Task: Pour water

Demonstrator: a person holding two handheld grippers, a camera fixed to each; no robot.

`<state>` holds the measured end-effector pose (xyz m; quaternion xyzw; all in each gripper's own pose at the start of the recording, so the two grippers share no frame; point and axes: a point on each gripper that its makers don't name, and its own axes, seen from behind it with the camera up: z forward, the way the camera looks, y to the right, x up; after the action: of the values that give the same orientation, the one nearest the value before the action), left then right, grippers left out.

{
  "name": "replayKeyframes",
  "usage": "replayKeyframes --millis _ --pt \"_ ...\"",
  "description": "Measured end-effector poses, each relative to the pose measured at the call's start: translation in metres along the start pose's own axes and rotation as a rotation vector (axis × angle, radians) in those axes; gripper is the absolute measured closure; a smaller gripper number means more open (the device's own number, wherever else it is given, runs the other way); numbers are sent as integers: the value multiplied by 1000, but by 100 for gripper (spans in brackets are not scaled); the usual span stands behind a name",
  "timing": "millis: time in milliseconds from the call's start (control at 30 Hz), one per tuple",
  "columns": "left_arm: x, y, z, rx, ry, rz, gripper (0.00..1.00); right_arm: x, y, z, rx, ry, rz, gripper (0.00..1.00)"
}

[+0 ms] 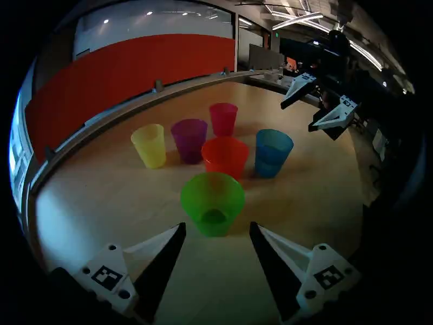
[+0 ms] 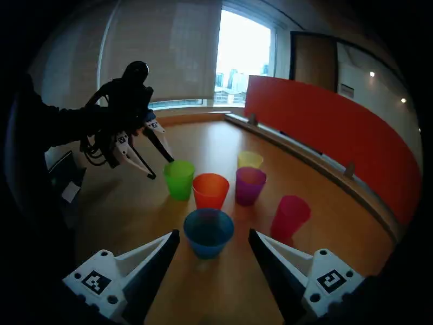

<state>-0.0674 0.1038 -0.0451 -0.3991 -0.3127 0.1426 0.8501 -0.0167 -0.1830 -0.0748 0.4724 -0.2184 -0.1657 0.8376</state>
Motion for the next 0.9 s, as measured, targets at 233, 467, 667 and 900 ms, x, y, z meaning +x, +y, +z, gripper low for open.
replayKeyframes --millis 233,467,667,900 --pt "-5 -2 10 -2 -13 -2 13 -7 -2 9 8 -21 4 1" --pt "-7 -1 19 -7 -21 9 13 -17 -3 18 12 -49 1 1" --pt "-5 -3 23 -8 -21 16 13 -23 -7 25 28 -63 10 0" --pt "1 -3 29 -16 -20 26 13 -32 -9 36 39 -84 26 0"
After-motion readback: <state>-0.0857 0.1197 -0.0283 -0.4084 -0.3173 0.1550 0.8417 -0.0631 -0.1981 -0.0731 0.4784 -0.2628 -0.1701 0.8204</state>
